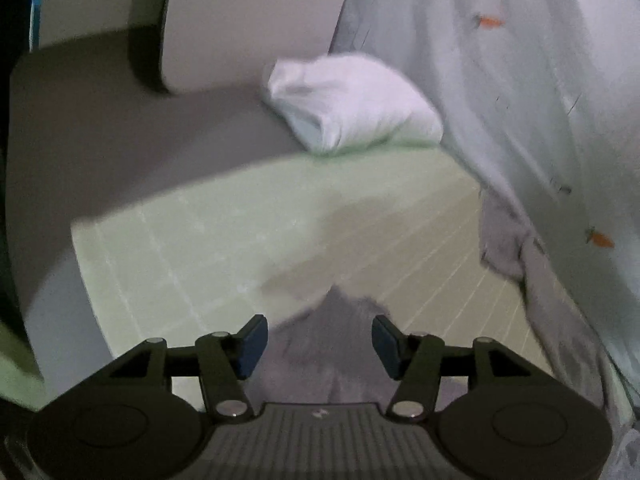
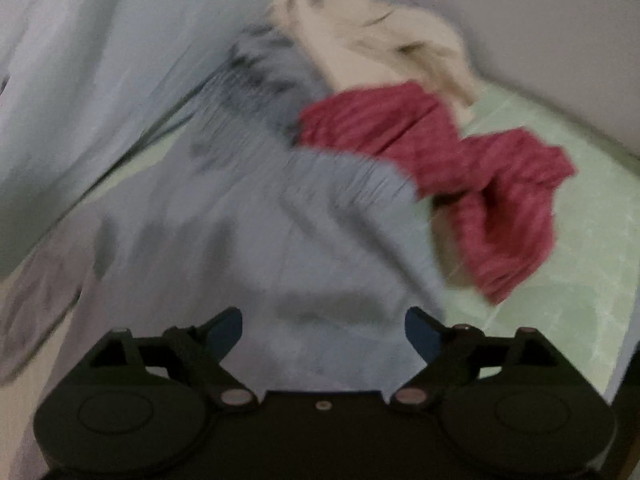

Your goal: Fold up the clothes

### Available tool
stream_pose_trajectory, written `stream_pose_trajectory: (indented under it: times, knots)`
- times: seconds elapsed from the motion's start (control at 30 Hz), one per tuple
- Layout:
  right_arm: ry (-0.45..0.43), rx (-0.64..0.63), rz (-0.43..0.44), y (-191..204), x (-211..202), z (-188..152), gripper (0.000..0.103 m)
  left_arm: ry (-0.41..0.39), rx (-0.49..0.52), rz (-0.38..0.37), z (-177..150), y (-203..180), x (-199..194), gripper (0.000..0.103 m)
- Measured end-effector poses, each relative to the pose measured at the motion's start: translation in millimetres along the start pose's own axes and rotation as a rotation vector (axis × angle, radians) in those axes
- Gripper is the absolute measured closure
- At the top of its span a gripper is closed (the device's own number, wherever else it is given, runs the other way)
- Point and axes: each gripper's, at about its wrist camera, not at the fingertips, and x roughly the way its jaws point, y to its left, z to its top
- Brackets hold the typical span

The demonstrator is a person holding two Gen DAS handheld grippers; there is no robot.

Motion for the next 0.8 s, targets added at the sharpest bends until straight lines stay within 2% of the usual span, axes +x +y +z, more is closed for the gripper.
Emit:
stream_pose_trajectory:
  times: [0.13,0.23,0.37,0.4,0.47,0.5,0.53,0.6,0.7,0.8]
  knots:
    - [0.058,-0.061,0.011,9.2,10.0,-13.2,0.007,0.001,-0.019,-0.024,8.8,-1.0,6.1,0.044]
    - [0.105,-0.066,0.014,9.4,19.4,-18.4,0.007,0.094,0.051,-0.015,3.5,-10.4,32.2,0.04]
    - [0.116,-0.08,0.005,9.3,24.4,-19.7,0.005,0.139,0.068,0.047,-6.6,-20.0,65.2,0.04]
    - [0.118,-0.082,0.004,9.2,25.5,-19.7,0.005,0.165,0.06,0.047,-8.0,-21.3,73.7,0.043]
    - [0.115,-0.085,0.003,8.7,26.7,-20.0,0.004,0.199,0.045,0.025,-9.9,-23.5,84.9,0.072]
    - [0.112,-0.091,0.001,9.1,26.8,-20.7,0.004,0.204,0.043,0.031,-11.2,-26.4,88.1,0.096]
    - [0.11,-0.1,0.0,9.7,26.8,-21.4,0.004,0.206,0.053,0.042,-12.3,-30.3,89.7,0.096]
    - [0.106,-0.12,-0.002,11.1,27.0,-23.1,0.004,0.193,0.094,0.016,-15.6,-42.5,85.2,0.097]
    - [0.102,-0.145,-0.002,12.6,27.4,-25.3,0.003,0.163,0.174,-0.072,-25.6,-70.4,70.6,0.098]
    - [0.096,-0.177,-0.016,16.9,28.3,-28.6,0.001,0.185,0.333,-0.182,-49.7,-110.5,57.6,0.097]
